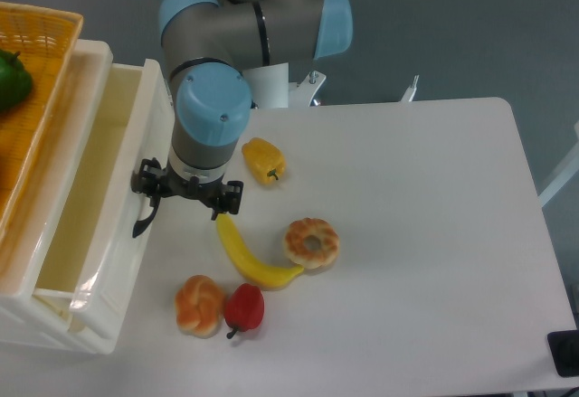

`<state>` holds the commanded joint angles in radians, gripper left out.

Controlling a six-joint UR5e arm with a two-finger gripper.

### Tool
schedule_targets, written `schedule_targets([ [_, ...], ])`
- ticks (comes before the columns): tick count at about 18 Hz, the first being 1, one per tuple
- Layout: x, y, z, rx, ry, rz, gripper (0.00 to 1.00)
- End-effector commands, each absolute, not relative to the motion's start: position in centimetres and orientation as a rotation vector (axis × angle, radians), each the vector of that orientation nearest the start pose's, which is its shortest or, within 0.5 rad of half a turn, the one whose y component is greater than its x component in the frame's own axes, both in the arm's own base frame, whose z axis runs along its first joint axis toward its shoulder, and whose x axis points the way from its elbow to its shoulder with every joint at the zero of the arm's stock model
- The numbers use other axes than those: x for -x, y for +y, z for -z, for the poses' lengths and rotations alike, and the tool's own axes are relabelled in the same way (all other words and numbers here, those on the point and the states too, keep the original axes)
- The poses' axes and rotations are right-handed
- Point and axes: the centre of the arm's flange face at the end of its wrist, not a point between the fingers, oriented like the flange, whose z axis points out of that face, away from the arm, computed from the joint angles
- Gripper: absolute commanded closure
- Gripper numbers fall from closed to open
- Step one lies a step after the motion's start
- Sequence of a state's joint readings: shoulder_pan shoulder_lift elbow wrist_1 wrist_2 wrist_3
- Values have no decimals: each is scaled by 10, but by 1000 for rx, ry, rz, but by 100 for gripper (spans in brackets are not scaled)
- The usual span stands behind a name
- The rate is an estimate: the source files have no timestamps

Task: Slide the top white drawer open
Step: 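Pull the handle away from the cabinet to slide the drawer out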

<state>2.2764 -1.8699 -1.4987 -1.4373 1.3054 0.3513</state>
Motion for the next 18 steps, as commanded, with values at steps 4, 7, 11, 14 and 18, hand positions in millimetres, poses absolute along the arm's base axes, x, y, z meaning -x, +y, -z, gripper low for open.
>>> schedule_targets([
  [4, 280, 552, -374, 2999, -595, 428, 0],
  [7, 296, 544, -374, 2985, -638, 428, 0],
  [11, 310, 538, -377, 2966, -673, 426, 0],
  [14, 319, 533, -377, 2956, -696, 432, 0],
  [18, 323, 532, -378, 2937, -707, 452, 0],
])
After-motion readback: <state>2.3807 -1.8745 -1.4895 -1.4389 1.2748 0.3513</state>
